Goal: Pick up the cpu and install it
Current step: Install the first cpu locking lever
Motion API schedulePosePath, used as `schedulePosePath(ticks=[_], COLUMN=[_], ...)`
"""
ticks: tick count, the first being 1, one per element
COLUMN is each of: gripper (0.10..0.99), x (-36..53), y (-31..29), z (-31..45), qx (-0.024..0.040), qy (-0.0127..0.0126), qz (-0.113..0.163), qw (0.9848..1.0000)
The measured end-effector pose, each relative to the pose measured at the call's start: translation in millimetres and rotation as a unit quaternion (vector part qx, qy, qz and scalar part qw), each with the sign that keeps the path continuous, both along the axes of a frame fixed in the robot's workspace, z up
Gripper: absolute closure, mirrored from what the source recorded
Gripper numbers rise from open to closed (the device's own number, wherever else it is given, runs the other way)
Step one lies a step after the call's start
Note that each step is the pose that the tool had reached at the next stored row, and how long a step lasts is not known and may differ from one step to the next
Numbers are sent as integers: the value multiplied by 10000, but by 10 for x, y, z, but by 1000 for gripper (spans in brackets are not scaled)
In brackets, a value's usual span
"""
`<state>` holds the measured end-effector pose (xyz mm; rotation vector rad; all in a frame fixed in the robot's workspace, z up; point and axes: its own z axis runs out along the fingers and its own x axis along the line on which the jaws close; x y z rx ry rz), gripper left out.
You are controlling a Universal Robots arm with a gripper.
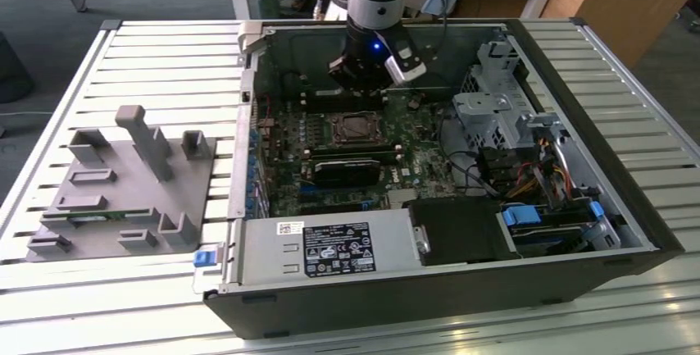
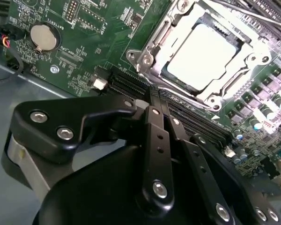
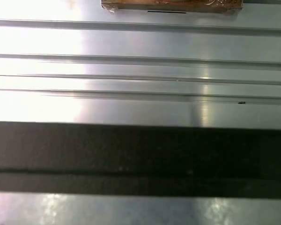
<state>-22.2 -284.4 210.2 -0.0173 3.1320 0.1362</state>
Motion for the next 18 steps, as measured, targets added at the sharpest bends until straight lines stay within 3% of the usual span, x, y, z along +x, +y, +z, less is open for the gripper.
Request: schedulePosePath(ticks=[6,18], gripper=[980,980], x=[0,0], y=[-47,-79], z=[-1,-4], qx=[0,0], qy=[0,-1], qz=[-1,-1], qw=[10000,10000])
